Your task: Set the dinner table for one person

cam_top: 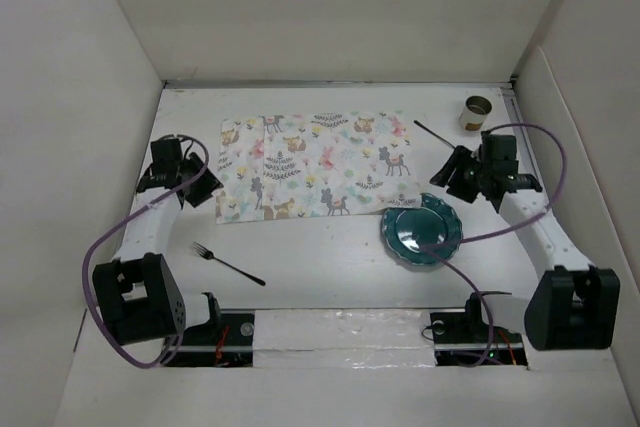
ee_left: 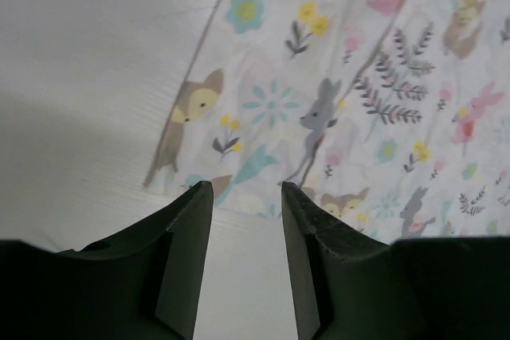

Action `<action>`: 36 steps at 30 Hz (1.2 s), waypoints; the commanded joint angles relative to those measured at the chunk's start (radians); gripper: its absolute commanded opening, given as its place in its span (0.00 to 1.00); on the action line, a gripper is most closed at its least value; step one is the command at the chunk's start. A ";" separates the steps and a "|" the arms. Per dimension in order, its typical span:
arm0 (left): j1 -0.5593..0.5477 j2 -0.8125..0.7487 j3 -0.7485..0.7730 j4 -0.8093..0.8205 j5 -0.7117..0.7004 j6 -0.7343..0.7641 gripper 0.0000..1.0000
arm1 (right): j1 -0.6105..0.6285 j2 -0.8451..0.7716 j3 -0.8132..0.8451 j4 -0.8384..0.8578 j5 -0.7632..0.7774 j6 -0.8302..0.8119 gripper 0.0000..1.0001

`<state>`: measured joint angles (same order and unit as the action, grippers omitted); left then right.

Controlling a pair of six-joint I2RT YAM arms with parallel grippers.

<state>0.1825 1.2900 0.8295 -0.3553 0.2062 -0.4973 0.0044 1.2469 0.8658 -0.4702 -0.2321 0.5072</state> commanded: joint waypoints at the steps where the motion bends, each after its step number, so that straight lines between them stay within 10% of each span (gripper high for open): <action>1: -0.108 -0.087 0.098 -0.004 -0.017 0.012 0.37 | -0.052 -0.166 -0.051 -0.079 0.176 0.109 0.62; 9: -0.409 -0.075 0.201 0.041 -0.031 -0.014 0.37 | -0.198 -0.290 -0.241 -0.208 0.169 0.267 0.78; 19: -0.449 -0.080 0.146 0.121 0.038 -0.029 0.37 | -0.198 -0.310 -0.392 -0.205 0.066 0.349 0.80; 36: -0.459 -0.075 0.166 0.116 0.041 -0.006 0.34 | -0.207 -0.220 -0.416 -0.160 0.014 0.548 0.47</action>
<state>-0.2695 1.2163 0.9874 -0.2722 0.2401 -0.5228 -0.1963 1.0462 0.4488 -0.6315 -0.2424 0.9924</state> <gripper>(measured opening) 0.345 0.478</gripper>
